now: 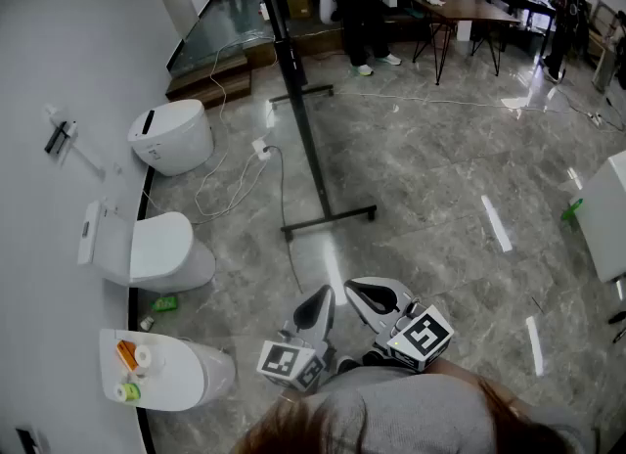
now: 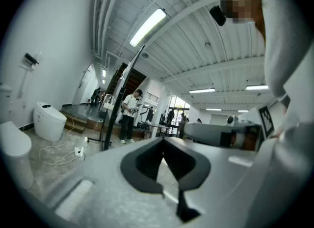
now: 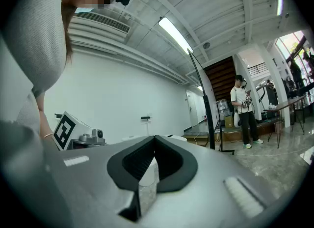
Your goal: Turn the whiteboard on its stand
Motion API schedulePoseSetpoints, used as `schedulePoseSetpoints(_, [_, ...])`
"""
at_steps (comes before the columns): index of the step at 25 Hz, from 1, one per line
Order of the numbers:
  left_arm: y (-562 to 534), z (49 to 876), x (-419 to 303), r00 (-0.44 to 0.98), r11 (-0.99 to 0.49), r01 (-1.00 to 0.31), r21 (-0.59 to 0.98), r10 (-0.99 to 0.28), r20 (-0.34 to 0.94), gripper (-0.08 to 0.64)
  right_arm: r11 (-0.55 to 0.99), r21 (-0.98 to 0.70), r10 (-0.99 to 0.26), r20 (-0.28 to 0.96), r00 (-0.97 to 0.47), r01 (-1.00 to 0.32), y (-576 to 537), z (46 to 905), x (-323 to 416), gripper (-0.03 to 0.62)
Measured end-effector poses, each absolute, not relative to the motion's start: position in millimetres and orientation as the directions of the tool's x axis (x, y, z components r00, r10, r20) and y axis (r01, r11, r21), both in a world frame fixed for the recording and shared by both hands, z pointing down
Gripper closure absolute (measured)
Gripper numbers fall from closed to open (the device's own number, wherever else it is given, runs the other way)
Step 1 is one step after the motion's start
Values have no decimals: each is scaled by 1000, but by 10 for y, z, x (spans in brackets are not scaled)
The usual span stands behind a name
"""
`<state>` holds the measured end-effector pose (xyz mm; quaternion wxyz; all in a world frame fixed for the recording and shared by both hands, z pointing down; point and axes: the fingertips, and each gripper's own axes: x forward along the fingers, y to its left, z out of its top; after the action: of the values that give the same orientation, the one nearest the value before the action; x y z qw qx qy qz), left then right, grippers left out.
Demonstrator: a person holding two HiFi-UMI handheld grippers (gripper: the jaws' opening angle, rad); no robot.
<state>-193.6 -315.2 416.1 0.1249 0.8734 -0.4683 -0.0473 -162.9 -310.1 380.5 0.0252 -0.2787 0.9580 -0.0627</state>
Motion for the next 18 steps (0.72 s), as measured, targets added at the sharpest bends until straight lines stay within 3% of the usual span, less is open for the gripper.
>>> schedulePoseSetpoints(18, [-3115,4141,-1914,557,-531,-811,244,-829,47,558,846,-113,-529,-51,-847,-521,-3044,3717,-1628,588])
